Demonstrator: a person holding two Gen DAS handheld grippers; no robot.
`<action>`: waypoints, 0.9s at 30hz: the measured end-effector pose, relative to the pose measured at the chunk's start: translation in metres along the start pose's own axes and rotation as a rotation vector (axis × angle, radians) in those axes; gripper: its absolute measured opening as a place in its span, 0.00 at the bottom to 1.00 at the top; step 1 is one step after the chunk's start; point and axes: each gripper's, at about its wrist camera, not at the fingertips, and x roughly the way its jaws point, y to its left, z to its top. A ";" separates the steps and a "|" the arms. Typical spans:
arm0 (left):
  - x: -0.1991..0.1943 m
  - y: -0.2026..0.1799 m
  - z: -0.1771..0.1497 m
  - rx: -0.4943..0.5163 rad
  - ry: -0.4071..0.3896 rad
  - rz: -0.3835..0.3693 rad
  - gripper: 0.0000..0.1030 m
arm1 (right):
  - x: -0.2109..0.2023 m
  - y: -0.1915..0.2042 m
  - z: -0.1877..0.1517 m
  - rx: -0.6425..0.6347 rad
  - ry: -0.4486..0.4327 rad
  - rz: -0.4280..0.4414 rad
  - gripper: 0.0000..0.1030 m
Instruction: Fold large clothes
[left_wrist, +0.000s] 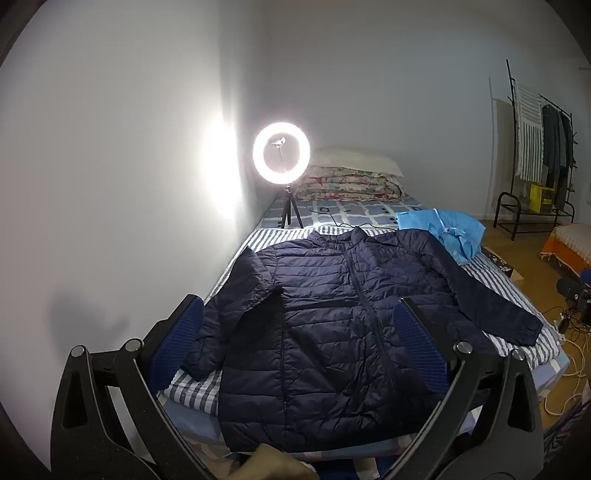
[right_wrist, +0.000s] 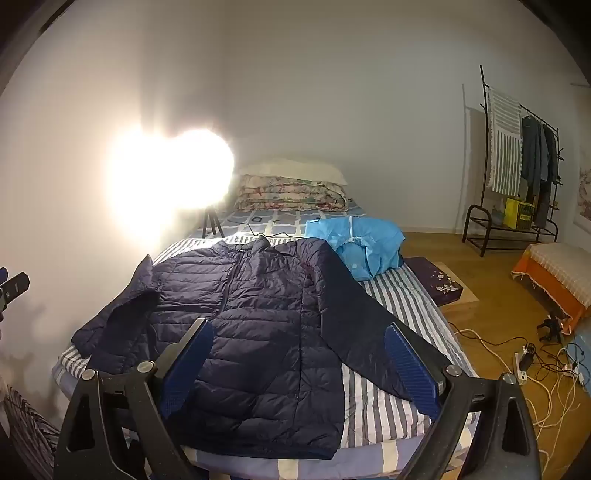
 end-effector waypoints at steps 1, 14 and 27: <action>0.000 -0.002 0.000 0.016 -0.003 0.006 1.00 | 0.000 0.000 0.000 -0.001 0.000 -0.001 0.93; 0.003 0.000 -0.003 0.027 -0.001 0.014 1.00 | -0.002 -0.008 0.003 0.001 0.003 -0.003 0.93; 0.003 0.000 -0.004 0.027 -0.005 0.017 1.00 | 0.000 -0.002 0.002 -0.001 0.012 -0.004 0.93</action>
